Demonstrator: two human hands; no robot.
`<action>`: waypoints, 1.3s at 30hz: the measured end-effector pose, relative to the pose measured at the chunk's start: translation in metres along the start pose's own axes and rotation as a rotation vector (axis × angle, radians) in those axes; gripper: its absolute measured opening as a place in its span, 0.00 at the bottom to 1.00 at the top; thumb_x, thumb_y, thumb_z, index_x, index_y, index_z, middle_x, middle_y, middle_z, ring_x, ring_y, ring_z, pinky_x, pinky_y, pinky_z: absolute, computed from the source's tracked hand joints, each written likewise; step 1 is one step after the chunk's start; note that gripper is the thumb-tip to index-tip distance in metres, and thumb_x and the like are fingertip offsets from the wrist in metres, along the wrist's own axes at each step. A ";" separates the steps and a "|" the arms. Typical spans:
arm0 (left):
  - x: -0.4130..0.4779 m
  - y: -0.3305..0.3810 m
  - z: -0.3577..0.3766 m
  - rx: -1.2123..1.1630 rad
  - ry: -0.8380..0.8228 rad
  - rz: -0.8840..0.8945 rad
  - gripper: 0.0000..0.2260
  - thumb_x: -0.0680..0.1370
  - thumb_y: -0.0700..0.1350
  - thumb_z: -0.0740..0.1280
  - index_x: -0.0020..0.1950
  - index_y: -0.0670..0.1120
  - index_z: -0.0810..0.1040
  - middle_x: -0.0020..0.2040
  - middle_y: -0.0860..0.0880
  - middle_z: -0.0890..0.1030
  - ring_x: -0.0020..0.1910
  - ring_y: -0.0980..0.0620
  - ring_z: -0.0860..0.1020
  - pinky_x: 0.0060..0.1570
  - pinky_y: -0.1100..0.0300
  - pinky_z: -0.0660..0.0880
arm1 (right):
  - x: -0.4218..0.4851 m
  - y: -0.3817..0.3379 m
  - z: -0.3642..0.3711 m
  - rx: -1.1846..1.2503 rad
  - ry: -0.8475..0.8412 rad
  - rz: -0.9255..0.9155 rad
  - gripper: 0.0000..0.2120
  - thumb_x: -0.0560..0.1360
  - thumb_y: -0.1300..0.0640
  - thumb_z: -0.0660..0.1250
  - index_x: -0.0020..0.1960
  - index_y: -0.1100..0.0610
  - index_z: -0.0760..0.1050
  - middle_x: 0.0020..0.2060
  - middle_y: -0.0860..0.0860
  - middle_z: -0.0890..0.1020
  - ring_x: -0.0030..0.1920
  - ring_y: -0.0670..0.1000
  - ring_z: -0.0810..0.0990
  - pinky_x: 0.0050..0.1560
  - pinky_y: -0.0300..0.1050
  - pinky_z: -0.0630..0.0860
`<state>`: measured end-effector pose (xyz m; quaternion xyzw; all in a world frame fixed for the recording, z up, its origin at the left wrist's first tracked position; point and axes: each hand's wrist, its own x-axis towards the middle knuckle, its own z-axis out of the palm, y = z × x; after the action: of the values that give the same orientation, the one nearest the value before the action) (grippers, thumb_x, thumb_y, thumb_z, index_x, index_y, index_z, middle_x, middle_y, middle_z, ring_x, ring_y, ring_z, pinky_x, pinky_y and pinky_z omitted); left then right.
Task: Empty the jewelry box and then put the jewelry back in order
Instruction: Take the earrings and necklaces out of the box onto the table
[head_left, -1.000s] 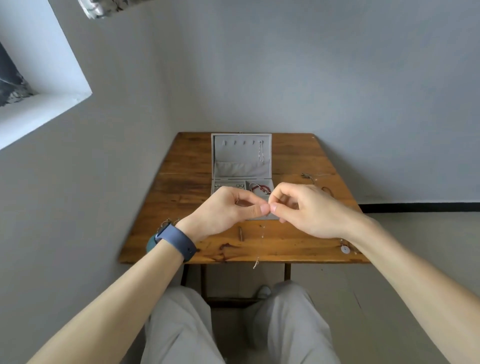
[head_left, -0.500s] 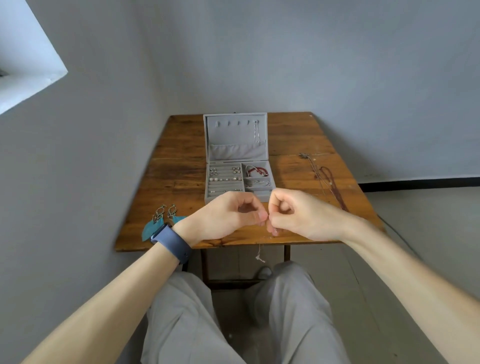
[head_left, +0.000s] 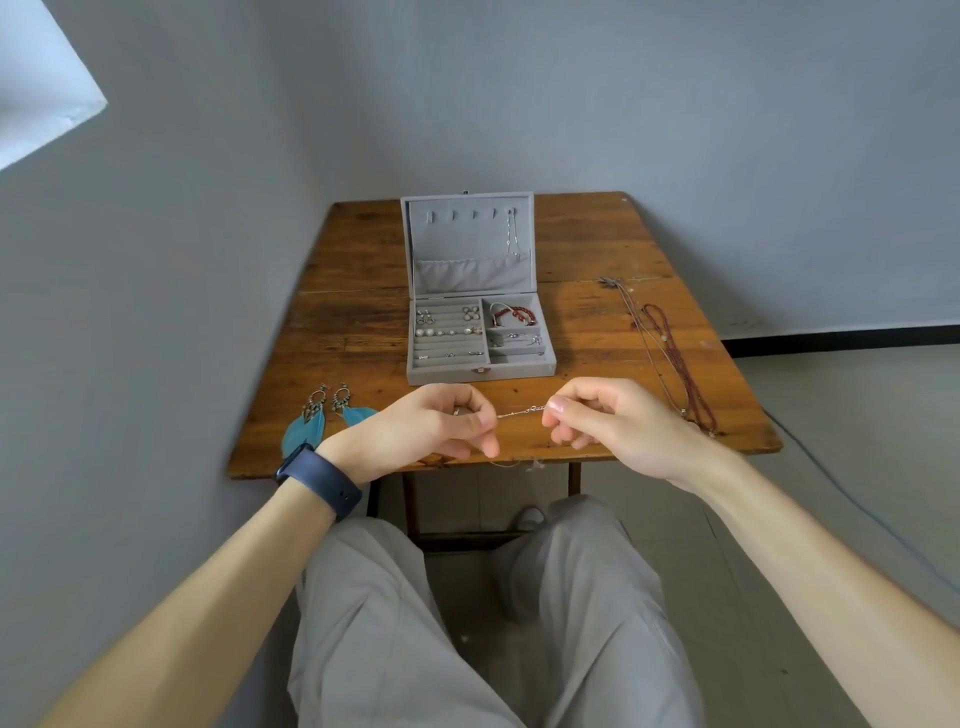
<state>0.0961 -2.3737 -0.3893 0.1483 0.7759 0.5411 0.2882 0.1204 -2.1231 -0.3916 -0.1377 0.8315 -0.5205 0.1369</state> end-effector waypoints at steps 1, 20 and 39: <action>0.000 -0.001 0.000 0.008 0.005 -0.008 0.07 0.83 0.47 0.65 0.51 0.44 0.77 0.48 0.45 0.85 0.55 0.45 0.82 0.65 0.41 0.74 | 0.000 -0.001 0.002 0.051 0.004 0.009 0.09 0.82 0.52 0.64 0.49 0.52 0.82 0.38 0.49 0.84 0.43 0.45 0.84 0.47 0.39 0.80; 0.010 0.008 0.021 0.168 -0.025 0.182 0.13 0.82 0.54 0.64 0.48 0.48 0.83 0.42 0.50 0.85 0.44 0.56 0.83 0.46 0.67 0.76 | 0.002 0.004 0.003 -0.055 0.000 -0.032 0.10 0.80 0.46 0.67 0.46 0.50 0.82 0.32 0.42 0.79 0.35 0.41 0.75 0.39 0.37 0.73; 0.003 0.022 -0.006 -0.539 -0.050 0.009 0.14 0.82 0.55 0.63 0.59 0.49 0.83 0.35 0.51 0.75 0.21 0.59 0.58 0.27 0.65 0.66 | -0.036 0.058 0.065 0.928 -0.011 0.141 0.03 0.76 0.58 0.70 0.47 0.56 0.83 0.43 0.56 0.82 0.40 0.50 0.79 0.41 0.41 0.77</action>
<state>0.0887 -2.3683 -0.3679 0.0830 0.5959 0.7256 0.3340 0.1728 -2.1385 -0.4686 -0.0081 0.5175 -0.8259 0.2235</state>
